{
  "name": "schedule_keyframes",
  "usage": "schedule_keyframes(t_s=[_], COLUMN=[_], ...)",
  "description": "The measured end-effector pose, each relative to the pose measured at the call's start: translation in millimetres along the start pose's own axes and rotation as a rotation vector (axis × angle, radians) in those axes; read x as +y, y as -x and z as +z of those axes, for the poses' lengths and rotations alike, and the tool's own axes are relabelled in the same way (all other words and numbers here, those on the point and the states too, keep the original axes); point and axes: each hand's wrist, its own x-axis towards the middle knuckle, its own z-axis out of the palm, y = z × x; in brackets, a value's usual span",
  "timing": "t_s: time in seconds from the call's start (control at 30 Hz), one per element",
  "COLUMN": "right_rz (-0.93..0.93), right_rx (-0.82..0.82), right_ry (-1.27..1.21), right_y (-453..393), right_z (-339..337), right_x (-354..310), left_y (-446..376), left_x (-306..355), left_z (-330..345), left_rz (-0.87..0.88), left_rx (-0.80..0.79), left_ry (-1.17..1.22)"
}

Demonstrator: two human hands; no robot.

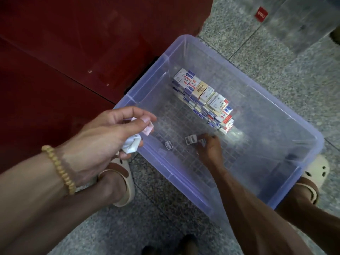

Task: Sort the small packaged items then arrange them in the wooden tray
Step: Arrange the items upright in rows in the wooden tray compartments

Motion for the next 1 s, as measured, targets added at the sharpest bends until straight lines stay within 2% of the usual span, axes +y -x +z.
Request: schedule_keyframes(t_s=[0.1, 0.2, 0.27, 0.4, 0.47, 0.63, 0.83, 0.9, 1.0], right_rz=[0.186, 0.413, 0.468, 0.454, 0.381, 0.192, -0.024, -0.098, -0.216], right_rx=[-0.022, -0.057, -0.112, -0.201, -0.292, -0.438, -0.565, -0.609, -0.691], right_ry=[-0.268, -0.888, -1.228, -1.54, -1.608, -1.582, -1.498, -1.454, -1.348], right_y=[5, 17, 27, 55, 73, 115, 171, 183, 212], right_z=[-6, -16, -25, -47, -60, -98, -128, -132, -135], right_x=[-17, -32, -47, -84, -111, -188, -266, -282, -309], left_y=[-1, 3, 7, 20, 29, 59, 120, 130, 161], left_x=[1, 7, 12, 21, 25, 35, 40, 38, 39], left_z=[-2, 0, 3, 7, 8, 1, -12, -14, -19], left_rz=[0.005, 0.015, 0.027, 0.052, 0.068, 0.094, 0.139, 0.179, 0.261], left_rx=[0.03, 0.047, 0.049, 0.069, 0.077, 0.071, 0.027, 0.03, 0.125], left_ry=[0.021, 0.049, 0.072, 0.112, 0.135, 0.259, 0.58, 0.57, 0.405])
